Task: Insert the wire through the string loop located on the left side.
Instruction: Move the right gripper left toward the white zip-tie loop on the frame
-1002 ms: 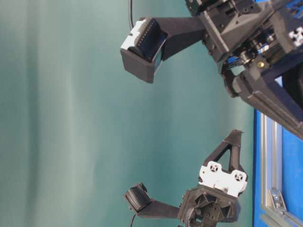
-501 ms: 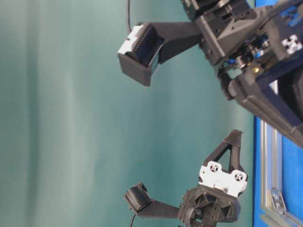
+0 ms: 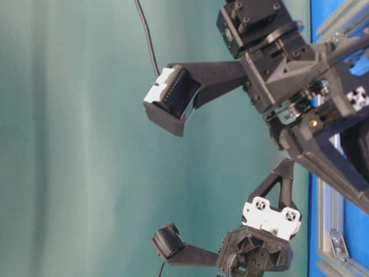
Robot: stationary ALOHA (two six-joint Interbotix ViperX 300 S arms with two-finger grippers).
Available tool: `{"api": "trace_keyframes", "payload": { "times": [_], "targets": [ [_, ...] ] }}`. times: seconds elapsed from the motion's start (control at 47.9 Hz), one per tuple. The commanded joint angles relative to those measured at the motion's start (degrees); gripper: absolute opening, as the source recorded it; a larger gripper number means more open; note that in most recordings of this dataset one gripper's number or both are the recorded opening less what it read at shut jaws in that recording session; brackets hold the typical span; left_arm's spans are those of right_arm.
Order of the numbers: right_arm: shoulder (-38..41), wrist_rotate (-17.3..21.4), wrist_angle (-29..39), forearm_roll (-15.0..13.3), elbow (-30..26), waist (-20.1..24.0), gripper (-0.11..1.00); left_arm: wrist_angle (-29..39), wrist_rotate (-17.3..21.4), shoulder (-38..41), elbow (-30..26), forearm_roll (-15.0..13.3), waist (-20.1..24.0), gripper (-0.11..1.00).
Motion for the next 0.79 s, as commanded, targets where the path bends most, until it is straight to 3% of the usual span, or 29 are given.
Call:
{"api": "trace_keyframes", "payload": {
  "times": [0.0, 0.772],
  "targets": [
    [-0.6, 0.1, -0.1, -0.1, -1.6, 0.2, 0.00, -0.3, -0.1, -1.5, -0.7, 0.1, 0.0, 0.00],
    [0.2, 0.1, -0.1, 0.0, -2.0, 0.2, 0.00, -0.3, 0.0, -1.6, -0.6, 0.1, 0.0, 0.00]
  ]
}}
